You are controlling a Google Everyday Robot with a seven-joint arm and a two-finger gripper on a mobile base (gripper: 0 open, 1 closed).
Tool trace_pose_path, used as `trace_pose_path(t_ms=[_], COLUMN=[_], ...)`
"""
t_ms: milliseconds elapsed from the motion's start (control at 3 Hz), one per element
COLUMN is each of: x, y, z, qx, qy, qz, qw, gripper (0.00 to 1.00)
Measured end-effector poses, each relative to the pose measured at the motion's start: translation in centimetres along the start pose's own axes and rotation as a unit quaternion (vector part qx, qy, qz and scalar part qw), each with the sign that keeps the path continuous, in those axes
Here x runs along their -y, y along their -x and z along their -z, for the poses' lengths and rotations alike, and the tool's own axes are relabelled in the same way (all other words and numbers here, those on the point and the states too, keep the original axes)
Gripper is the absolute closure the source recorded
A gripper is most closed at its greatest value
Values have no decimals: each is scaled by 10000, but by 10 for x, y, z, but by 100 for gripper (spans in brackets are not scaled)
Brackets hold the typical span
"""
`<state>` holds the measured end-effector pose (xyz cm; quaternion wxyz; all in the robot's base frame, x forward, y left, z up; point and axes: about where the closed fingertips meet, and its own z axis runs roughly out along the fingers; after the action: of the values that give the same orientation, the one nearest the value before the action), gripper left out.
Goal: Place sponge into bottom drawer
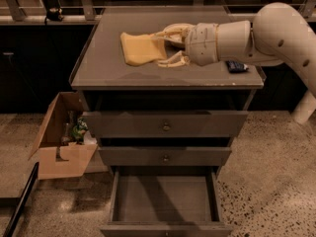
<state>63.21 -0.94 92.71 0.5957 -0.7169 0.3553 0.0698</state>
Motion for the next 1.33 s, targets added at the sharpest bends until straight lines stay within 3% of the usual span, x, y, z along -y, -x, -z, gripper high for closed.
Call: trace_pose_path(t_ms=[333,667,1000,1333], x=[-15,-43,-106,-148], y=[22,38,21,-1], z=[10,21,27,20], qx=[-203,-506,-1024,-1145], qy=[-433,-916,-1359,-1363], qz=[107,66,-520,-955], qw=[9988,9945,9840,9794], gripper=[100,100,100,100])
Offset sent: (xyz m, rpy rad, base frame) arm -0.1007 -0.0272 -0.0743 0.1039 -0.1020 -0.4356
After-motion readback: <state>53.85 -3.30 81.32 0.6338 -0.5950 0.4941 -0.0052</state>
